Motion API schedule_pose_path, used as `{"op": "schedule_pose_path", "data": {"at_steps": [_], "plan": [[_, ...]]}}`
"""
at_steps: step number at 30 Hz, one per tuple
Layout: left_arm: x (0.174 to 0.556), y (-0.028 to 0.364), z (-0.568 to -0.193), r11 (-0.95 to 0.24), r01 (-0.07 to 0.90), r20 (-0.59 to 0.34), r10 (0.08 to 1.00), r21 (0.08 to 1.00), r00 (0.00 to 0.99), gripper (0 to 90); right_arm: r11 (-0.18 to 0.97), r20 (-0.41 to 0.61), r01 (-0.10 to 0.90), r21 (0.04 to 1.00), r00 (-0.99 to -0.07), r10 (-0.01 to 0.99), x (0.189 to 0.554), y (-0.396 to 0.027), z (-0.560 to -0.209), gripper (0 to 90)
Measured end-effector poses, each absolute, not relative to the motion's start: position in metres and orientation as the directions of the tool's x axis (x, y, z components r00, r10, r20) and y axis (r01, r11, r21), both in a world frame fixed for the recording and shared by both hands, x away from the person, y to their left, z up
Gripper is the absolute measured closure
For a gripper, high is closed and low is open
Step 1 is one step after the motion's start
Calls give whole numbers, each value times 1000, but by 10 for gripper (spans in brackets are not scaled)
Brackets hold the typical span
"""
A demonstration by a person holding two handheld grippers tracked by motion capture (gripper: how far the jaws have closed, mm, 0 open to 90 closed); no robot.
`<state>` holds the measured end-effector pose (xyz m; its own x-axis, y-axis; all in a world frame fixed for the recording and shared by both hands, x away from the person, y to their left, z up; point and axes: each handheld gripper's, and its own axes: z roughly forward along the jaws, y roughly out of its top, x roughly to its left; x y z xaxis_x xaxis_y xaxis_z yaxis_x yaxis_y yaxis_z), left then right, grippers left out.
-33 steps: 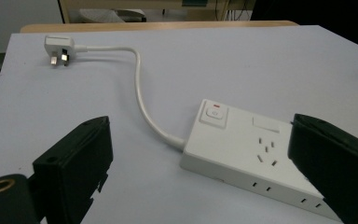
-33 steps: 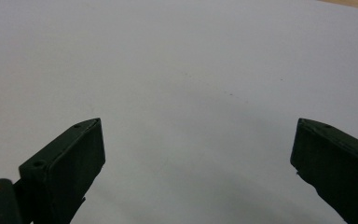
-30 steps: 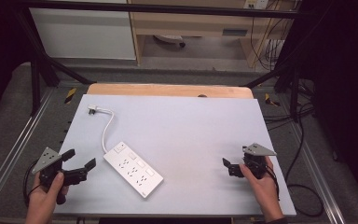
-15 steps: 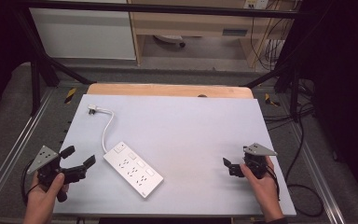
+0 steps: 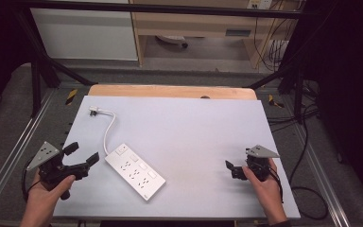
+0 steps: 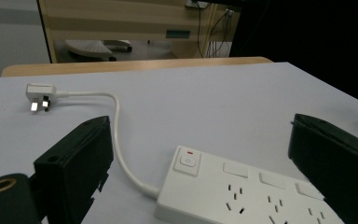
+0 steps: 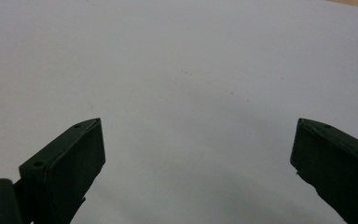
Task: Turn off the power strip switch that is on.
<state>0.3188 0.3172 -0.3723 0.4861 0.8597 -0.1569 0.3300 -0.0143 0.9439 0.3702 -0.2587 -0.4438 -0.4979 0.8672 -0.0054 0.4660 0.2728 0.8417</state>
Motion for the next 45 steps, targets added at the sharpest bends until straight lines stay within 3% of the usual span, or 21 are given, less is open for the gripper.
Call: {"op": "schedule_pose_path", "data": {"at_steps": [6, 15, 16, 25, 29, 45], "plan": [[320, 312, -364, -33, 332, -151, 846, 943, 511, 72, 260, 3, 471, 843, -488, 873, 370, -261, -443, 34], [327, 303, -355, -47, 342, -149, 838, 939, 525, 175, 260, 0, 470, 843, -485, 874, 370, -261, -443, 35], [328, 302, -354, -49, 343, -149, 837, 938, 526, 228, 260, 1, 471, 843, -484, 875, 369, -262, -443, 34], [338, 290, -346, -73, 361, -152, 817, 930, 556, 369, 256, 2, 468, 846, -483, 876, 369, -262, -442, 35], [343, 285, -344, -83, 364, -154, 803, 928, 576, 498, 253, 3, 467, 847, -481, 877, 369, -262, -442, 35], [356, 273, -342, -109, 361, -145, 781, 926, 608, 806, 253, -1, 460, 851, -481, 877, 369, -263, -441, 35]]}}
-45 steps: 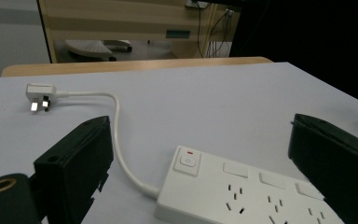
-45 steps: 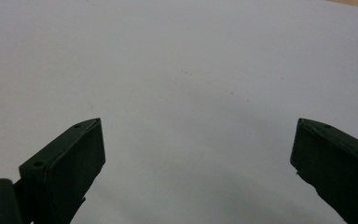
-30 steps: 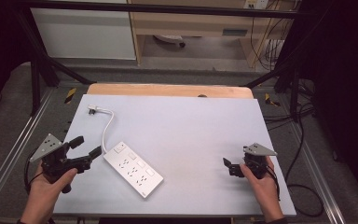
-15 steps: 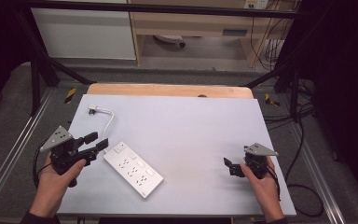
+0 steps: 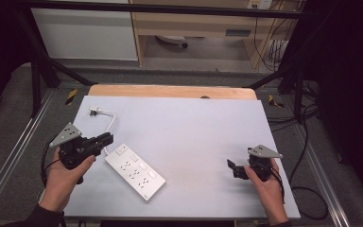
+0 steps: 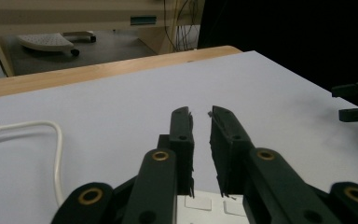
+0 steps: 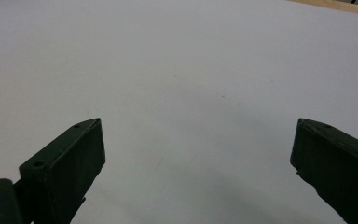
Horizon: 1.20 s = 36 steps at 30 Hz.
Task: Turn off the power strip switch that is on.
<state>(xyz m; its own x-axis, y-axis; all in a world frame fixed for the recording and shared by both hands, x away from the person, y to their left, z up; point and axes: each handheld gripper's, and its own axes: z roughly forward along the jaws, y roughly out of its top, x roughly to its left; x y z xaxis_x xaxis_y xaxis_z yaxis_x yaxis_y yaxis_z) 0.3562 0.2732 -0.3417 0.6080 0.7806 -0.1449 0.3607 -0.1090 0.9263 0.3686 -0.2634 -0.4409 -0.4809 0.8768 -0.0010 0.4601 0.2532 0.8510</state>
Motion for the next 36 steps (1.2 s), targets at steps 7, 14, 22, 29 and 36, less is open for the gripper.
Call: {"op": "schedule_pose_path", "data": {"at_steps": [7, 14, 22, 29, 36], "plan": [[363, 268, -344, -130, 366, -144, 760, 922, 634, 874, 251, 3, 464, 850, -480, 878, 368, -264, -441, 35], [373, 267, -348, -125, 389, -168, 753, 913, 636, 900, 249, 7, 470, 847, -477, 879, 369, -264, -441, 35], [382, 263, -354, -144, 410, -169, 753, 901, 636, 900, 244, 10, 470, 849, -475, 880, 369, -264, -441, 35], [387, 257, -361, -169, 425, -167, 746, 889, 645, 900, 244, 11, 471, 848, -475, 880, 369, -264, -441, 37], [391, 254, -370, -163, 454, -199, 736, 876, 647, 900, 235, 17, 473, 849, -469, 883, 369, -265, -441, 35]]}}
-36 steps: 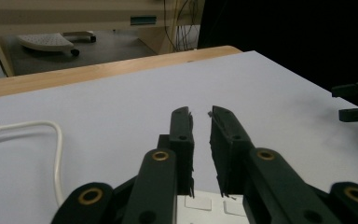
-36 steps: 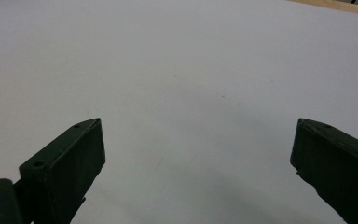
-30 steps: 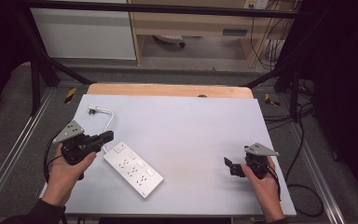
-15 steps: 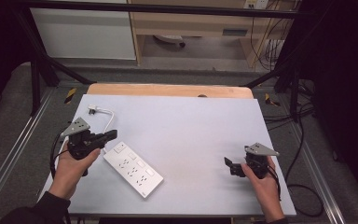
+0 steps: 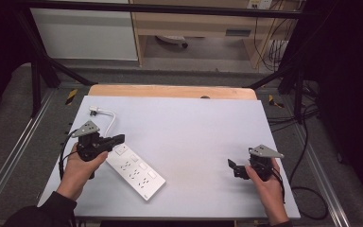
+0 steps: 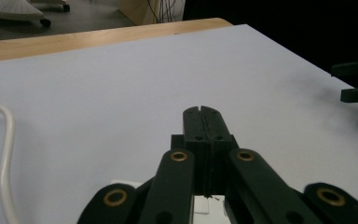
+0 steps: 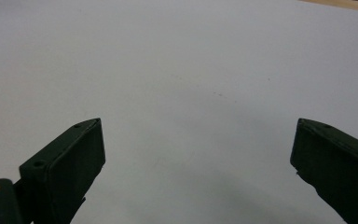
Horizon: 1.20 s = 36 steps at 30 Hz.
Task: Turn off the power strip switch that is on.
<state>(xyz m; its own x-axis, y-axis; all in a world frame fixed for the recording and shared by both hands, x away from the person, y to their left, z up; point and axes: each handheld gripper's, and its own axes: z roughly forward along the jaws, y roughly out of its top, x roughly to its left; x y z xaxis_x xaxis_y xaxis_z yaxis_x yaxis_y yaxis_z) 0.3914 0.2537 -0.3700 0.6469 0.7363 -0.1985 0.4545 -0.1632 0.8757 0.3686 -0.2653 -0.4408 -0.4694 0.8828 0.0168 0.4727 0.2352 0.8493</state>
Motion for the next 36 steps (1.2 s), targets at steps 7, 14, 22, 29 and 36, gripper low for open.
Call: {"op": "schedule_pose_path", "data": {"at_steps": [7, 14, 22, 29, 36], "plan": [[394, 249, -377, -194, 467, -187, 735, 862, 651, 900, 235, 17, 472, 850, -470, 883, 369, -265, -441, 35], [396, 243, -383, -227, 480, -177, 731, 847, 659, 900, 235, 20, 474, 848, -472, 881, 369, -266, -441, 35], [397, 239, -392, -256, 498, -172, 729, 829, 662, 900, 238, 17, 472, 849, -474, 881, 369, -266, -441, 34], [395, 237, -397, -274, 505, -170, 724, 819, 669, 900, 237, 18, 473, 848, -473, 881, 369, -266, -441, 33], [395, 237, -400, -285, 511, -168, 724, 811, 670, 900, 236, 20, 474, 848, -474, 880, 369, -266, -441, 32]]}}
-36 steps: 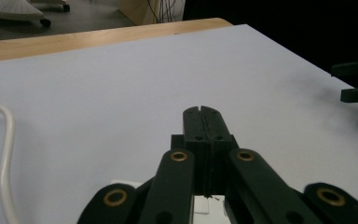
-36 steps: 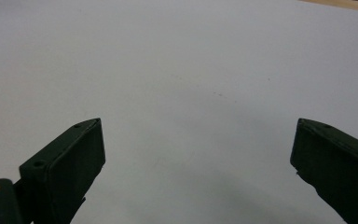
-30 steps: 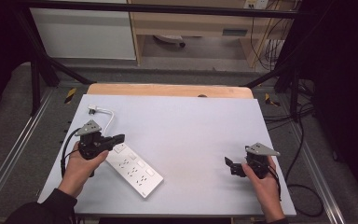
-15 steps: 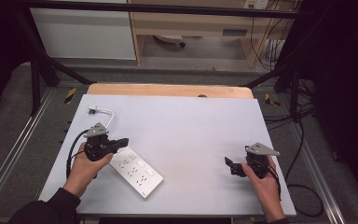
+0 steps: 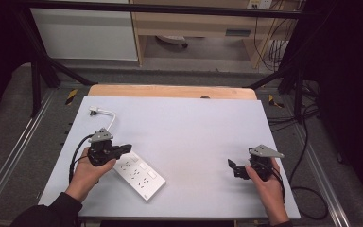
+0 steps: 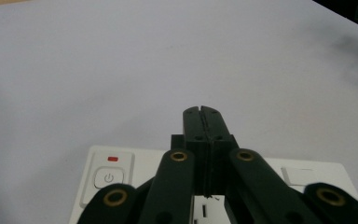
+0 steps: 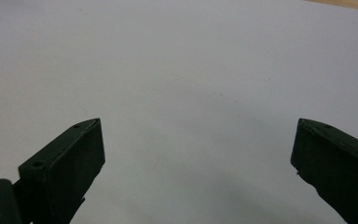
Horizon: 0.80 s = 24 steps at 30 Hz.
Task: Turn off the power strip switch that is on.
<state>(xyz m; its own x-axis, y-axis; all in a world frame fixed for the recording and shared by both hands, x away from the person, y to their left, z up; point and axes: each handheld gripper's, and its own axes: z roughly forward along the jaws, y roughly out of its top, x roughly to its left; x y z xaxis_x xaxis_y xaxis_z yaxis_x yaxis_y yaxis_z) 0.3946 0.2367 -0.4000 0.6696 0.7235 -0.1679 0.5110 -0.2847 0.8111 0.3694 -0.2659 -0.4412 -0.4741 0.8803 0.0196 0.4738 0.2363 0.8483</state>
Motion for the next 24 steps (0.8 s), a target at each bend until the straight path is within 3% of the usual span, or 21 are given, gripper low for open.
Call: {"op": "schedule_pose_path", "data": {"at_steps": [24], "plan": [[393, 234, -412, -331, 529, -161, 712, 781, 683, 900, 239, 22, 473, 848, -482, 876, 369, -266, -441, 26]]}}
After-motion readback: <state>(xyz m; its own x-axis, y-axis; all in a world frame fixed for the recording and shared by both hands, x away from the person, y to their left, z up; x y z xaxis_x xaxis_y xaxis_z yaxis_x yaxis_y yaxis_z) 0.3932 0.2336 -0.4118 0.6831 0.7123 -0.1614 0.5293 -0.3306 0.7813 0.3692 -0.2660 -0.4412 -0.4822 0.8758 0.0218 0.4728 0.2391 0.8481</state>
